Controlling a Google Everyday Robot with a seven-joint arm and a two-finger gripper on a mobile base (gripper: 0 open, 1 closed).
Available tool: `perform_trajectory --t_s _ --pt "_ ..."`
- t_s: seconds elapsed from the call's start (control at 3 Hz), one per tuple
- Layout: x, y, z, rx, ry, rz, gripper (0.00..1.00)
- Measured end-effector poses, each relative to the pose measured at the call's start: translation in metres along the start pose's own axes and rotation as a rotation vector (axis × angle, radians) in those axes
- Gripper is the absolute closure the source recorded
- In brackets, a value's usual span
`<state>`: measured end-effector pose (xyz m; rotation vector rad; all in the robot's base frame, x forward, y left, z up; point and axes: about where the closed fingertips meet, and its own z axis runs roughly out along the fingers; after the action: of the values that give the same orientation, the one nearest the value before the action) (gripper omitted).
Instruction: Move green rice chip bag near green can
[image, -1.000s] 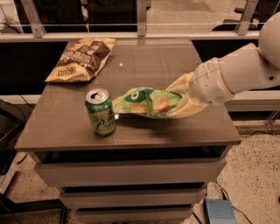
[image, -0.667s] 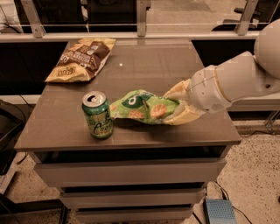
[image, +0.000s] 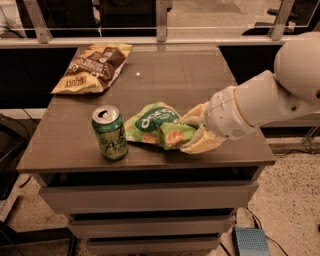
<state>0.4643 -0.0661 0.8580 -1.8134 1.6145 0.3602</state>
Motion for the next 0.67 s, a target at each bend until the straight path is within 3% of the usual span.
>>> perform_trajectory --t_s 0.67 --pt "-0.0001 0.0012 0.0011 -0.004 0.003 0.005 0.36"
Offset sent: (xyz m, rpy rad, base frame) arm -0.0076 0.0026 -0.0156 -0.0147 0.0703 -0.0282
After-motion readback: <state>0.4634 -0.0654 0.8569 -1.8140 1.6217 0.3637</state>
